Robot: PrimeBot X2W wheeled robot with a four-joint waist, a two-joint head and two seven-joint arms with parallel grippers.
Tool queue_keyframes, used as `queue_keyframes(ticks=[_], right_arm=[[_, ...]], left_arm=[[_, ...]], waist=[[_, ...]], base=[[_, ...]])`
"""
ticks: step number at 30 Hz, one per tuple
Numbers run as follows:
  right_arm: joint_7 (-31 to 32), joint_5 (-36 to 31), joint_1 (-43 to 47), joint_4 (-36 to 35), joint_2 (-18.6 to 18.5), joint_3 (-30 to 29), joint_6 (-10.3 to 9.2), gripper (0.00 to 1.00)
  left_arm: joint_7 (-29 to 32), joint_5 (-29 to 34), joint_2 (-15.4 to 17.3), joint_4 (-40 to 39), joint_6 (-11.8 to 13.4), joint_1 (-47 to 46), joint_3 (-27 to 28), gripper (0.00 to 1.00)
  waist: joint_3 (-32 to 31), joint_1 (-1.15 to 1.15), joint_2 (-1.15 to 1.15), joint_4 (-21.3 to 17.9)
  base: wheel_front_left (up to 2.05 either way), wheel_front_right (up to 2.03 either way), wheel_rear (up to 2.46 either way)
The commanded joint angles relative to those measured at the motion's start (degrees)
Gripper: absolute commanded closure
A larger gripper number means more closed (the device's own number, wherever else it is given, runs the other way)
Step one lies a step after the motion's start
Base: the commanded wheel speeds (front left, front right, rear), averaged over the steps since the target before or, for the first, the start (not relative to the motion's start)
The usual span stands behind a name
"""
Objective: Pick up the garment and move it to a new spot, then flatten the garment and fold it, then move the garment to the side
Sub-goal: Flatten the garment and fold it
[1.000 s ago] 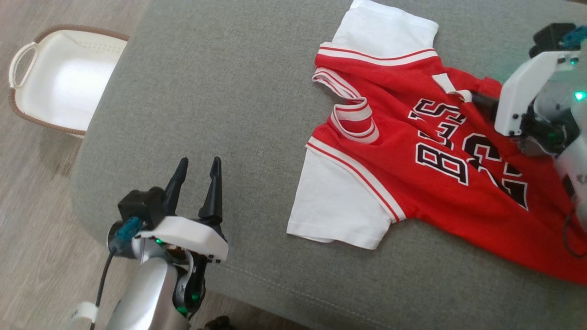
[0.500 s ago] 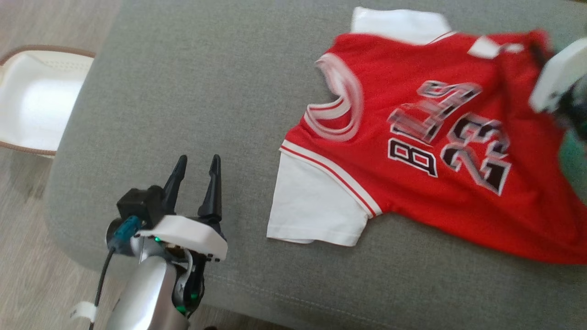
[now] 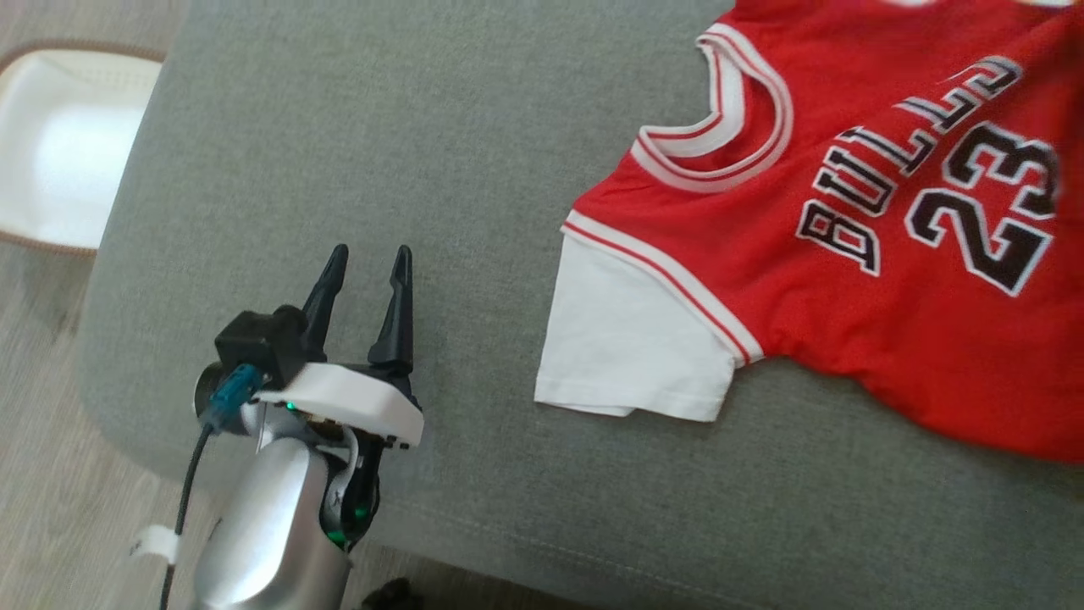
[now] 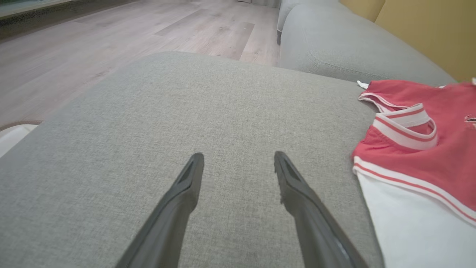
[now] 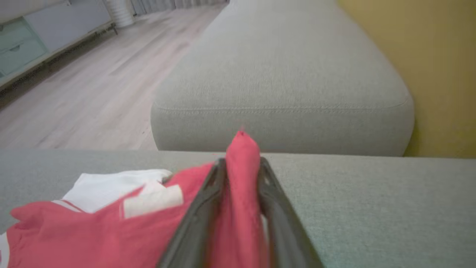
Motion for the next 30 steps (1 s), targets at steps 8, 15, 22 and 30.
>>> queue_keyframes(ticks=[8, 15, 22, 30], right_arm=[[-7.6, -0.5, 4.1, -3.2, 7.1, 1.3, -0.04, 0.00], [-8.0, 0.5, 10.2, -10.0, 8.0, 3.4, -0.04, 0.00], [-8.4, -1.4, 22.2, -24.4, 3.9, -1.5, -0.04, 0.00], [-8.5, -10.9, 45.2, -40.7, 8.8, -18.9, -0.04, 0.00]], left_arm=[[-0.7, 0.5, 2.8, -0.8, 0.3, 1.2, 4.3, 0.00], [-0.7, 0.0, 4.3, -1.3, 0.7, 4.1, 5.6, 0.00], [-0.7, -0.6, 4.8, -4.2, 1.4, 8.2, 6.8, 0.00], [1.5, -1.5, 5.5, -4.0, 0.9, 10.5, 6.1, 0.00]], waist=[[-10.3, 0.00, 0.00, -8.6], [-16.2, 0.00, 0.00, -14.4], [-19.7, 0.00, 0.00, -19.5], [-20.0, 0.00, 0.00, -23.1]], base=[[0.00, 0.00, 0.00], [0.00, 0.00, 0.00], [0.00, 0.00, 0.00], [0.00, 0.00, 0.00]])
